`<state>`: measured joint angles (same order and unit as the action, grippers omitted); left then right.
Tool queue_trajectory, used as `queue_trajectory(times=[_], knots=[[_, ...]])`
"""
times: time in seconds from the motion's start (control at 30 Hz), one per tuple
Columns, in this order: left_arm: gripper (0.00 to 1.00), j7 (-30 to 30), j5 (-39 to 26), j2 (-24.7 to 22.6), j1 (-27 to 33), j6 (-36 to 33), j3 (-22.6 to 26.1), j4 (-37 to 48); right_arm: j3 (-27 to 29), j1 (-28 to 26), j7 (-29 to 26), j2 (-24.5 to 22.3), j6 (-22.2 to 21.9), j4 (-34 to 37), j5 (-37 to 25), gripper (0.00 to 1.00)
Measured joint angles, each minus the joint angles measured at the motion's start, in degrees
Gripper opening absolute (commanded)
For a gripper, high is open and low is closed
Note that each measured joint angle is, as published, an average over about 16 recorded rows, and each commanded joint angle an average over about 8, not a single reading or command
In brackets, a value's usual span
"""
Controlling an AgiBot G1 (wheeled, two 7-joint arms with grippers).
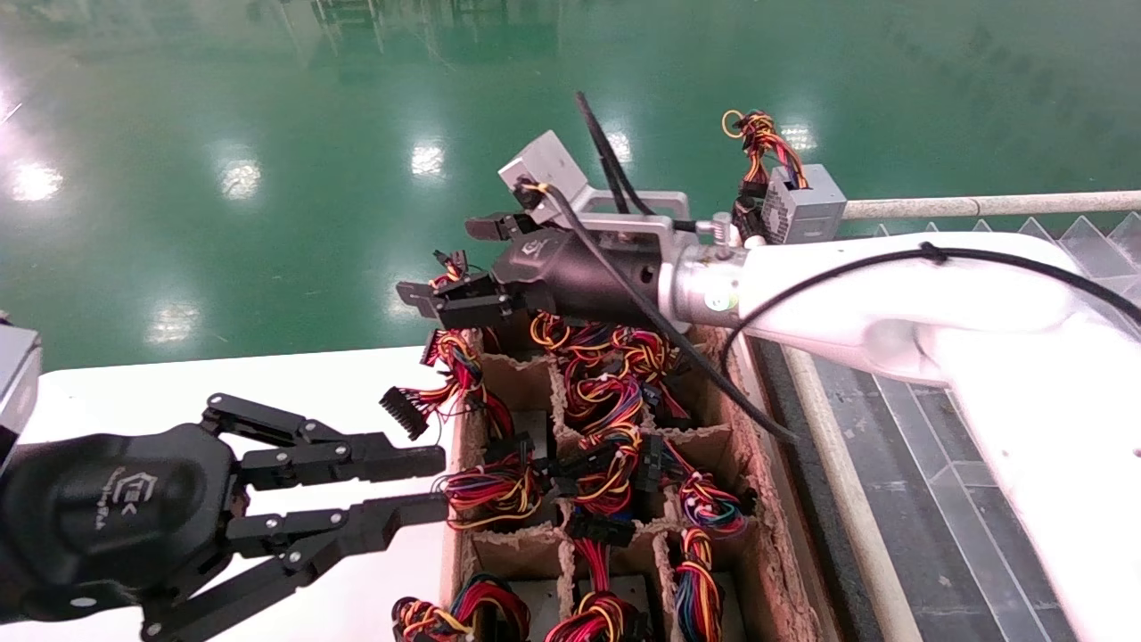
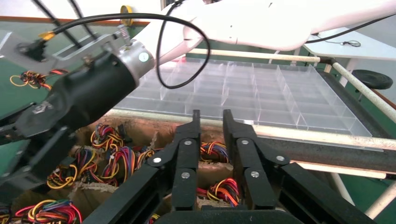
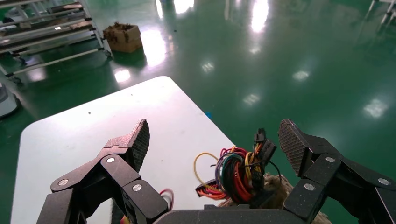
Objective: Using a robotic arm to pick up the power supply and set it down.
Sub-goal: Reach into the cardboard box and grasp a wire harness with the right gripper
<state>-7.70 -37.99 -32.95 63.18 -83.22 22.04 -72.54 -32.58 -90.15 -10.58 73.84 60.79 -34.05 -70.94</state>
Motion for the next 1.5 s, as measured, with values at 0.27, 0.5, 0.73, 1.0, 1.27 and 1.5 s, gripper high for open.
queue_trajectory(times=[0.27, 0.5, 0.73, 1.0, 1.27, 1.5], knots=[[0.0, 0.0, 0.0, 0.0, 0.0, 0.0, 0.0, 0.0, -2.5, -1.7, 2.1, 3.6, -2.9, 6.2, 0.0, 0.64], [0.0, 0.0, 0.0, 0.0, 0.0, 0.0, 0.0, 0.0, -6.0, -1.3, 2.1, 4.1, -6.4, 6.7, 1.5, 0.0], [0.0, 0.0, 0.0, 0.0, 0.0, 0.0, 0.0, 0.0, -9.7, -0.7, 1.6, 4.2, -9.3, 6.3, 3.9, 0.0], [0.0, 0.0, 0.0, 0.0, 0.0, 0.0, 0.0, 0.0, -13.4, -0.4, 1.8, 4.1, -11.0, 6.3, 6.9, 0.0], [0.0, 0.0, 0.0, 0.0, 0.0, 0.0, 0.0, 0.0, -16.3, -0.5, 2.3, 4.0, -12.0, 7.1, 9.8, 0.0], [0.0, 0.0, 0.0, 0.0, 0.0, 0.0, 0.0, 0.0, -18.2, -1.0, 2.9, 3.9, -12.1, 8.1, 12.1, 0.0]])
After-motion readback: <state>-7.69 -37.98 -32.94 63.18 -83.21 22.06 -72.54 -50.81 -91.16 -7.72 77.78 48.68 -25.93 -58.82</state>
